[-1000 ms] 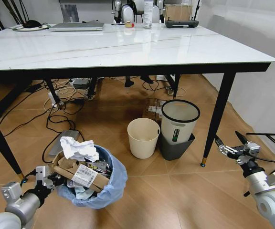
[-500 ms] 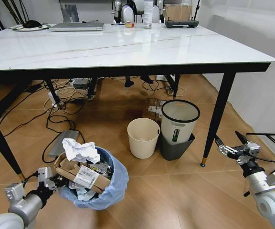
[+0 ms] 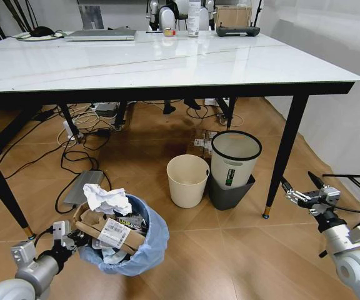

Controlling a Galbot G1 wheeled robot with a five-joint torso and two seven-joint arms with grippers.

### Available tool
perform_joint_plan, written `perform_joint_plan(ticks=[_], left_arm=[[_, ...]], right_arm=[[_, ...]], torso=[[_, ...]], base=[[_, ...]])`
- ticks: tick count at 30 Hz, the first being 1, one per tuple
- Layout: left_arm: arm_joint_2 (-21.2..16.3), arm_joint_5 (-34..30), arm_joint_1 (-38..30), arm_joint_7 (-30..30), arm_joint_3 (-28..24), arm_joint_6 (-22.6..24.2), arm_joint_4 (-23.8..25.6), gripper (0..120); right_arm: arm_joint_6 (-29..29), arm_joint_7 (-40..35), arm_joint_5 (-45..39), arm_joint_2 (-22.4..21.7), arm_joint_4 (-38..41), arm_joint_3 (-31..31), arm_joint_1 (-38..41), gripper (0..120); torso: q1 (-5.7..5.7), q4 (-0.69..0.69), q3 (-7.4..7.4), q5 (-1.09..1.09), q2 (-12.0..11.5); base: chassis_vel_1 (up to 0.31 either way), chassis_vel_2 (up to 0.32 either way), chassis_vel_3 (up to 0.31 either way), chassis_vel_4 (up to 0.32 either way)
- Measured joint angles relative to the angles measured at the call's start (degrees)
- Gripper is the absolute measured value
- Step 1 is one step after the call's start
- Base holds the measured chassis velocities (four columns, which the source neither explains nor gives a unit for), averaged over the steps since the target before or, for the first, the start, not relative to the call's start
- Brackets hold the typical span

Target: Pick up the trash bin and place the trash from the table into it.

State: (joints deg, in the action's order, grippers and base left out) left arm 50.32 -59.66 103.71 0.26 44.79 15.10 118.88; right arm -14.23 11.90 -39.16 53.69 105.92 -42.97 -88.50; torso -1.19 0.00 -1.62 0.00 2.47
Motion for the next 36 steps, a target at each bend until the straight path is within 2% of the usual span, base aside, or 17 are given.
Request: perform_joint_plan(ticks=[15, 36], left_arm=[[-0.1, 0.1, -2.9, 0.3, -2.9, 0.0, -3.9, 0], [0.3, 1.2, -4.5, 0.9, -5.0, 0.0, -6.2, 0]], right_arm=[[0.0, 0.0, 0.0, 0.0, 0.0, 0.0, 0.0, 100], [0.0, 0.0, 0.0, 0.0, 0.0, 0.0, 0.0, 100]], torso=[[0.0, 0.0, 0.0, 0.0, 0.0], [0.0, 0.0, 0.0, 0.0, 0.0]], base=[[0.0, 0.0, 0.0, 0.0], [0.0, 0.0, 0.0, 0.0]])
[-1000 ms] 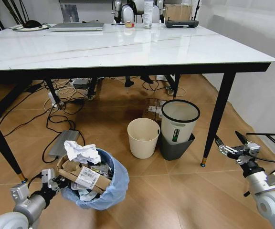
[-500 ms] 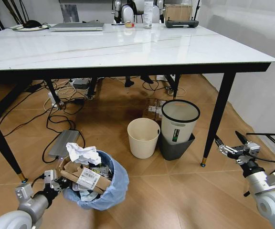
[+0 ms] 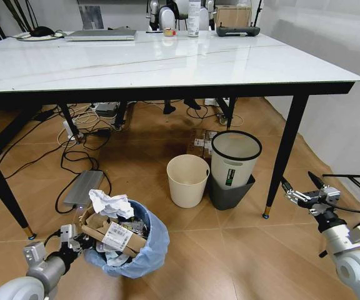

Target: Pick up the trash bin and place the trash from the table into it.

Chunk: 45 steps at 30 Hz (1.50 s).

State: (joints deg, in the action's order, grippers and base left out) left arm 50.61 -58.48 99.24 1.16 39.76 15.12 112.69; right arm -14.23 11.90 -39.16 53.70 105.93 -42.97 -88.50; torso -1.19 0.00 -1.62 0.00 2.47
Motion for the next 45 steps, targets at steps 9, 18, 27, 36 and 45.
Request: perform_joint_plan(ticks=[9, 18, 27, 36, 45], left_arm=[[0.3, 0.2, -1.1, 0.1, -1.1, 0.0, -1.2, 0], [0.4, 0.2, -2.0, 0.2, -2.1, 0.0, -2.4, 0], [0.7, 0.3, -3.8, 0.3, -4.0, 0.0, -4.5, 0], [0.8, 0.3, -4.8, 0.4, -4.8, 0.0, -5.8, 0], [0.9, 0.2, -5.3, 0.5, -5.4, 0.1, -6.6, 0]], right_arm=[[0.0, 0.0, 0.0, 0.0, 0.0, 0.0, 0.0, 100], [0.0, 0.0, 0.0, 0.0, 0.0, 0.0, 0.0, 100], [0.0, 0.0, 0.0, 0.0, 0.0, 0.0, 0.0, 100], [0.0, 0.0, 0.0, 0.0, 0.0, 0.0, 0.0, 100], [0.0, 0.0, 0.0, 0.0, 0.0, 0.0, 0.0, 100]], torso=[[0.0, 0.0, 0.0, 0.0, 0.0], [0.0, 0.0, 0.0, 0.0, 0.0], [0.0, 0.0, 0.0, 0.0, 0.0], [0.0, 0.0, 0.0, 0.0, 0.0], [0.0, 0.0, 0.0, 0.0, 0.0]], base=[[0.0, 0.0, 0.0, 0.0], [0.0, 0.0, 0.0, 0.0], [0.0, 0.0, 0.0, 0.0], [0.0, 0.0, 0.0, 0.0], [0.0, 0.0, 0.0, 0.0]])
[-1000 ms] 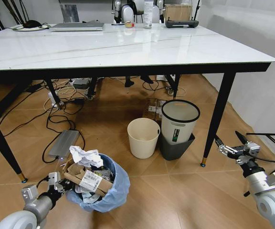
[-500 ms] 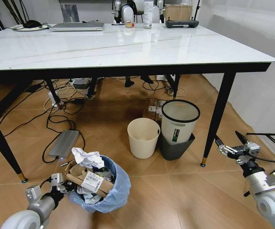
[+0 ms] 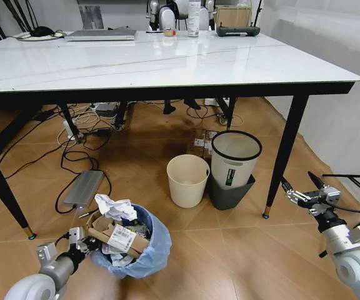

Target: Pick up the trash bin and place the trash from the table into it.

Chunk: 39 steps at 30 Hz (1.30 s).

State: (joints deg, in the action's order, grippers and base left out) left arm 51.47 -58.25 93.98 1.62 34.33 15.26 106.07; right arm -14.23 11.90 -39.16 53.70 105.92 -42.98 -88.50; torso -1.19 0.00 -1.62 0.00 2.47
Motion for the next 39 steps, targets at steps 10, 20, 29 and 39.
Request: perform_joint_plan(ticks=[10, 20, 29, 39], left_arm=[[0.5, 0.1, -1.1, 0.0, -1.2, 0.1, -1.7, 0], [0.7, 0.2, -1.5, -0.1, -1.6, 0.1, -2.5, 0], [0.8, 0.4, -1.6, -0.2, -1.6, 0.2, -3.4, 0], [1.0, 0.7, -1.8, -0.2, -1.7, 0.2, -3.9, 0]], right_arm=[[0.0, 0.0, 0.0, 0.0, 0.0, 0.0, 0.0, 100], [0.0, 0.0, 0.0, 0.0, 0.0, 0.0, 0.0, 100], [0.0, 0.0, 0.0, 0.0, 0.0, 0.0, 0.0, 100], [0.0, 0.0, 0.0, 0.0, 0.0, 0.0, 0.0, 100]], torso=[[0.0, 0.0, 0.0, 0.0, 0.0], [0.0, 0.0, 0.0, 0.0, 0.0], [0.0, 0.0, 0.0, 0.0, 0.0], [0.0, 0.0, 0.0, 0.0, 0.0]], base=[[0.0, 0.0, 0.0, 0.0], [0.0, 0.0, 0.0, 0.0], [0.0, 0.0, 0.0, 0.0], [0.0, 0.0, 0.0, 0.0]])
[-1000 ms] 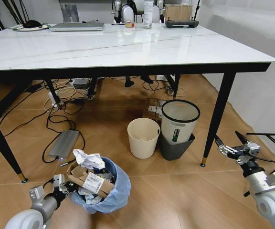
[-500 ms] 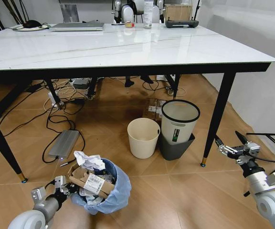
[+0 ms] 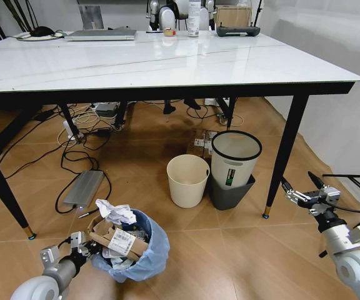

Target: Pick up the trash bin and place the trash from the table into it.

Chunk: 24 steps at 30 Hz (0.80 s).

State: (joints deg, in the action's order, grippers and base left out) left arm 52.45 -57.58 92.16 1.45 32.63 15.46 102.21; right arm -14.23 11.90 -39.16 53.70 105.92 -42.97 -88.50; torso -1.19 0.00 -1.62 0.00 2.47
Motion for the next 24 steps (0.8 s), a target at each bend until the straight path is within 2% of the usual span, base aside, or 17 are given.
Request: perform_joint_plan(ticks=[24], left_arm=[[0.2, 0.2, 0.0, 0.0, 0.1, 0.0, -0.3, 0]], right_arm=[[0.0, 0.0, 0.0, 0.0, 0.0, 0.0, 0.0, 100]], torso=[[0.0, 0.0, 0.0, 0.0, 0.0]], base=[[0.0, 0.0, 0.0, 0.0]])
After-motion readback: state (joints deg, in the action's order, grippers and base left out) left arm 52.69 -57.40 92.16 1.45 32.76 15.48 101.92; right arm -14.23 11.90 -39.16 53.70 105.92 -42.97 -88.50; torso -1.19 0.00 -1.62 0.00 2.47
